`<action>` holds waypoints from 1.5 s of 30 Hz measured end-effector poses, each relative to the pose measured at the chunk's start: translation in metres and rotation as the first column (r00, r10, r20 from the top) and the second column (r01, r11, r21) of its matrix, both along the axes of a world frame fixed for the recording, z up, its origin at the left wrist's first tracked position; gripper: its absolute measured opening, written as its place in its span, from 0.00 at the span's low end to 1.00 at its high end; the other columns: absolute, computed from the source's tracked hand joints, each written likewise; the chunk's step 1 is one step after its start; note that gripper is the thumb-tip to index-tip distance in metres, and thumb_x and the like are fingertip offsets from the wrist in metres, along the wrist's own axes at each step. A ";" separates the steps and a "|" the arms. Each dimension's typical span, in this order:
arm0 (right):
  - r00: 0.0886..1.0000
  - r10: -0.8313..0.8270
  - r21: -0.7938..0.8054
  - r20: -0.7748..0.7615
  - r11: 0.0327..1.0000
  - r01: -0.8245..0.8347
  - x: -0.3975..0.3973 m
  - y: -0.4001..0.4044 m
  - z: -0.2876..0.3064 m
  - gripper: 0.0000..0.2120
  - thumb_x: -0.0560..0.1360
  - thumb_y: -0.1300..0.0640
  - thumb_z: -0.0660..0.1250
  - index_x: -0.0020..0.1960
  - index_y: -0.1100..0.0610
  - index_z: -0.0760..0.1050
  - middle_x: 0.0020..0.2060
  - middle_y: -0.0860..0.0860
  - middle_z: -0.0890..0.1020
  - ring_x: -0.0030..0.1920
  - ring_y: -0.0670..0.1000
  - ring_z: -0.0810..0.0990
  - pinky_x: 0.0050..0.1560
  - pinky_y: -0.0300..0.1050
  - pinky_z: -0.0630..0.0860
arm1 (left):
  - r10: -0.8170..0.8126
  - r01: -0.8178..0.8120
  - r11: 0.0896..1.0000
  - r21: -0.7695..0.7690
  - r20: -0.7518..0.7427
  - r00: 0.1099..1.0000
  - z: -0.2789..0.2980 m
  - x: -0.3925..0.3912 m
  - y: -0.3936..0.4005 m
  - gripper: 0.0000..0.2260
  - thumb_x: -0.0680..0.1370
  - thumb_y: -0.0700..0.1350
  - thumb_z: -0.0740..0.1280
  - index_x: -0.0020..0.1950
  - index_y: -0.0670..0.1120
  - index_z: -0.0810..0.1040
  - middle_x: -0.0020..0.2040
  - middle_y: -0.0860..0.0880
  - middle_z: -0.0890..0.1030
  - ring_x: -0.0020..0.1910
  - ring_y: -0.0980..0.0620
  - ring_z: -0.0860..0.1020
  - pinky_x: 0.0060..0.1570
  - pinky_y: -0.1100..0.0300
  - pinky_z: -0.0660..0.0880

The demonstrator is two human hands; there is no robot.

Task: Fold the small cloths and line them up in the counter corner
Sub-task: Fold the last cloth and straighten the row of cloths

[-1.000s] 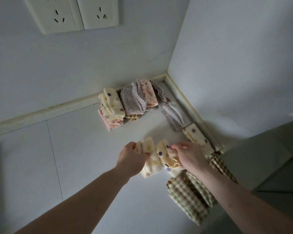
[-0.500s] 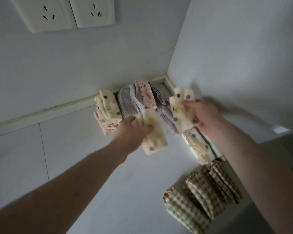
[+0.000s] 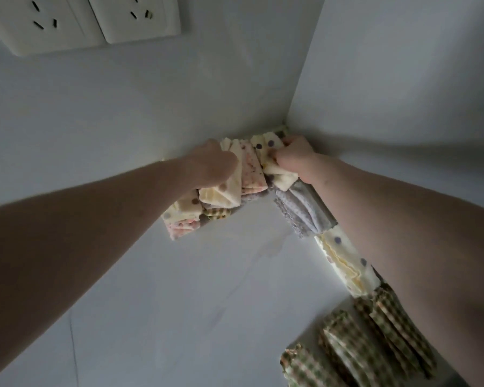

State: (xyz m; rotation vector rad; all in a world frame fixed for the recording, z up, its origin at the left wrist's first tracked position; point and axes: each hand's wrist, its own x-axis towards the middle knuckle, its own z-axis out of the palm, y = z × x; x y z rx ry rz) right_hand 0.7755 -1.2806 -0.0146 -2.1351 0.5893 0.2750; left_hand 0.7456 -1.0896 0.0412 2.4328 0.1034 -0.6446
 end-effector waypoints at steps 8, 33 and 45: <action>0.994 0.022 -0.182 0.111 0.983 -0.002 -0.005 0.009 -0.022 0.17 0.81 0.50 0.65 0.65 0.59 0.78 0.59 0.58 0.83 0.59 0.59 0.82 0.50 0.44 0.73 | 0.149 -0.230 0.945 0.233 0.322 0.935 -0.041 -0.018 0.028 0.22 0.80 0.57 0.59 0.68 0.46 0.75 0.69 0.43 0.71 0.69 0.40 0.67 0.68 0.46 0.61; 0.898 0.177 -0.338 0.402 0.940 -0.034 -0.082 -0.019 0.011 0.19 0.83 0.57 0.58 0.72 0.56 0.75 0.69 0.53 0.78 0.73 0.53 0.71 0.73 0.46 0.66 | 0.500 -0.473 0.865 -0.169 0.372 0.782 -0.042 -0.025 -0.013 0.27 0.73 0.62 0.68 0.65 0.49 0.66 0.71 0.48 0.64 0.71 0.41 0.64 0.71 0.47 0.60; 0.988 0.135 -0.438 0.081 0.895 -0.087 -0.275 -0.061 0.021 0.10 0.73 0.61 0.72 0.52 0.50 0.80 0.47 0.45 0.82 0.46 0.50 0.83 0.50 0.50 0.81 | -0.235 0.233 0.969 -0.082 -0.012 0.972 -0.026 -0.200 -0.044 0.22 0.71 0.67 0.69 0.59 0.58 0.74 0.56 0.59 0.76 0.57 0.53 0.77 0.63 0.50 0.75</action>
